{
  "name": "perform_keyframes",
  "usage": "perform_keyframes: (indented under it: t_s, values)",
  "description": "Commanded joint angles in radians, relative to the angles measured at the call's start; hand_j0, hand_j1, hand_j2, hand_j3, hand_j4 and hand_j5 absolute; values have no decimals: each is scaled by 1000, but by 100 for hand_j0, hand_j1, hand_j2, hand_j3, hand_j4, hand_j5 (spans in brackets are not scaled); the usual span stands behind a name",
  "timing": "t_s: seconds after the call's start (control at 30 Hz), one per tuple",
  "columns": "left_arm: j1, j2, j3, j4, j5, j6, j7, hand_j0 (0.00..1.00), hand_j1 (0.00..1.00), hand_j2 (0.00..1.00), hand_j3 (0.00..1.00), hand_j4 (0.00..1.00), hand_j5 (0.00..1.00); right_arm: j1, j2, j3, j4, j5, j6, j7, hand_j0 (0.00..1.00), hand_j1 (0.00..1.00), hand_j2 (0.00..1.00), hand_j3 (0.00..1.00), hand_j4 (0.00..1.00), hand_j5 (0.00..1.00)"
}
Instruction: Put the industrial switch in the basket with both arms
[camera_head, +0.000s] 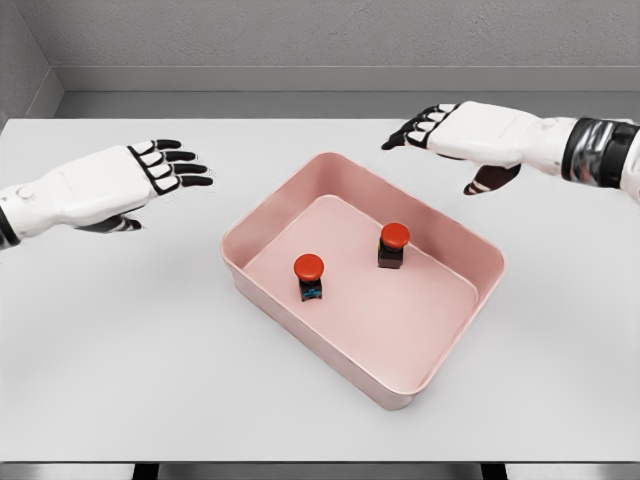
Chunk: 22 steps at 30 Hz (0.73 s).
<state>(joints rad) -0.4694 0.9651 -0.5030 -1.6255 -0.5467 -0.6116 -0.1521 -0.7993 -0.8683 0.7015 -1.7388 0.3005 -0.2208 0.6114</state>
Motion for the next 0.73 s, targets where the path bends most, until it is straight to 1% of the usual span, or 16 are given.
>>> perform_keyframes:
  t_s: [0.0, 0.07, 0.1, 0.23, 0.27, 0.3, 0.4, 0.7]
  values:
    - [0, 18, 21, 76, 57, 1, -1, 100, 100, 100, 100, 100, 100, 20, -31, -118, 21, -3, -5, -1, 100, 100, 100, 100, 100, 100]
    - [0, 23, 21, 91, 53, 1, -4, 100, 100, 100, 100, 100, 100, 104, -61, -201, 24, -3, -8, -1, 100, 100, 100, 100, 100, 100]
    - [12, 23, 23, 93, 54, 1, -4, 100, 100, 100, 100, 100, 100, 147, -77, -229, 25, -1, -9, -1, 100, 100, 100, 100, 100, 100]
    - [21, 24, 24, 90, 60, 1, -3, 100, 100, 100, 100, 100, 100, 305, -95, -375, 44, 0, -123, -1, 100, 100, 100, 100, 100, 100]
    - [28, 30, 24, 90, 60, 1, -3, 100, 100, 100, 100, 100, 100, 330, -98, -378, 47, 0, -147, -1, 100, 100, 100, 100, 100, 100]
    - [40, 34, 29, 87, 60, 1, -3, 100, 100, 100, 100, 100, 100, 344, -101, -379, 48, 0, -169, -1, 100, 100, 100, 100, 100, 100]
    - [43, 35, 37, 87, 60, 1, -4, 100, 100, 100, 100, 100, 100, 385, -112, -381, 47, 0, -198, -1, 100, 100, 100, 100, 100, 100]
    - [43, 49, 38, 91, 57, 1, -4, 100, 100, 100, 100, 100, 100, 396, -118, -378, 42, -4, -198, -1, 100, 100, 100, 100, 100, 100]
